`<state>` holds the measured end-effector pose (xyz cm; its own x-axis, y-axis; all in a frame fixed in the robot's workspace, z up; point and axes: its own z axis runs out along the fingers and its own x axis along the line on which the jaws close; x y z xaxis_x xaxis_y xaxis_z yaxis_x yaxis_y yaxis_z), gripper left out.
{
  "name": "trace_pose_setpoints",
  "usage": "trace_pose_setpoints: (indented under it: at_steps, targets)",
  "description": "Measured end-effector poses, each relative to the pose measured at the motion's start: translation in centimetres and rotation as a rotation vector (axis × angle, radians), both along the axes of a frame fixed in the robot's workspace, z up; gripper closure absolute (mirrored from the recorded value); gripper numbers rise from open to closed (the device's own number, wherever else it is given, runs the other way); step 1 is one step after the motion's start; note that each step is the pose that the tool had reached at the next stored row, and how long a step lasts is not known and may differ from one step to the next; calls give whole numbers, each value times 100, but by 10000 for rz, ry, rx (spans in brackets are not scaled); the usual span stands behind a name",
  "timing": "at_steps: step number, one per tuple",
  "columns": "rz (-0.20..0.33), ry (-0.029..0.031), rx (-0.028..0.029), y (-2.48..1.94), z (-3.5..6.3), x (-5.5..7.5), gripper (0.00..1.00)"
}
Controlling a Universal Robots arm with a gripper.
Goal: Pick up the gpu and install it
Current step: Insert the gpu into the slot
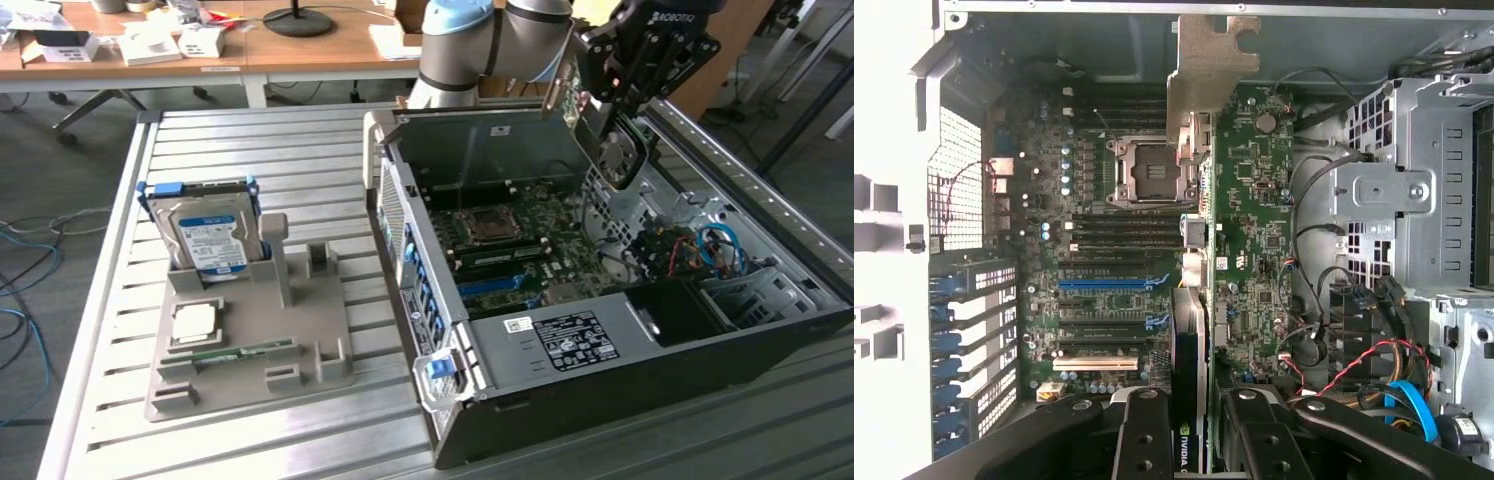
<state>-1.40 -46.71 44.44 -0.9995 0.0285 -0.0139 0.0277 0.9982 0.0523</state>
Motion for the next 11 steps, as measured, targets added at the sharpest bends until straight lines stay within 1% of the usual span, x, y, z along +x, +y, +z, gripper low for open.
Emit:
trace_pose_setpoints:
  at_steps: [6, 8, 11]
  targets:
    - [55, 0, 0, 0, -1, 0, 74]
    - [197, 0, 0, 0, -2, 0, 74]
    - [562, 0, -1, 0, -4, 0, 74]
